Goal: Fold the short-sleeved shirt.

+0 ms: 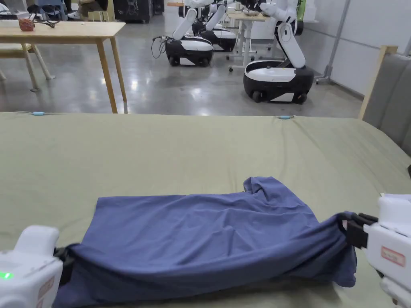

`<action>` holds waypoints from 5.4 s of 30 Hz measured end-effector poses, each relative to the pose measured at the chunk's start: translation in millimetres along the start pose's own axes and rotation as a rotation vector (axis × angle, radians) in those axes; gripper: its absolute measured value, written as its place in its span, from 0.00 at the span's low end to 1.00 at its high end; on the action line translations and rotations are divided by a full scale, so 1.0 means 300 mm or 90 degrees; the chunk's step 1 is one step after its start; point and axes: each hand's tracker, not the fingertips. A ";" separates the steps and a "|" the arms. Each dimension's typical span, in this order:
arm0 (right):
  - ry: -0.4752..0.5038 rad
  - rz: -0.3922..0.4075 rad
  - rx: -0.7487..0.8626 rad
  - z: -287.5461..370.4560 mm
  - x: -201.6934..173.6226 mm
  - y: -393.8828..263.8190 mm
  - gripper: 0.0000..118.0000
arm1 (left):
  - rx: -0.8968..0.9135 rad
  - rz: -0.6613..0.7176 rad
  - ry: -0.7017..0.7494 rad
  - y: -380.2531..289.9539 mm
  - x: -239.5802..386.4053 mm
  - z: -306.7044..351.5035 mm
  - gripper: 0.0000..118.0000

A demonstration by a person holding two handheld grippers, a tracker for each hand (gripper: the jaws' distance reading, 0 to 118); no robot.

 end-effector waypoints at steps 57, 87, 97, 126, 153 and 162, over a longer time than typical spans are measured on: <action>-0.035 -0.046 -0.207 -0.338 0.095 -0.330 0.16 | -0.137 0.057 0.017 -0.120 0.016 -0.323 0.03; 0.011 0.016 0.081 0.261 -0.130 -0.326 0.94 | 0.146 0.071 -0.008 -0.266 0.038 0.212 0.90; 0.038 0.118 0.100 0.159 -0.423 -0.272 0.11 | 0.114 0.065 -0.039 -0.180 0.147 0.033 0.00; -0.108 0.037 -0.304 -0.832 0.060 0.091 0.96 | -0.152 -0.020 -0.025 0.241 -0.010 -0.753 0.05; -0.020 0.110 -0.115 0.107 -0.014 -0.207 0.02 | 0.008 0.054 -0.063 -0.202 -0.095 0.139 0.05; -0.026 0.011 -0.113 0.153 -0.042 -0.446 0.62 | 0.006 0.072 -0.003 -0.364 -0.012 0.115 1.00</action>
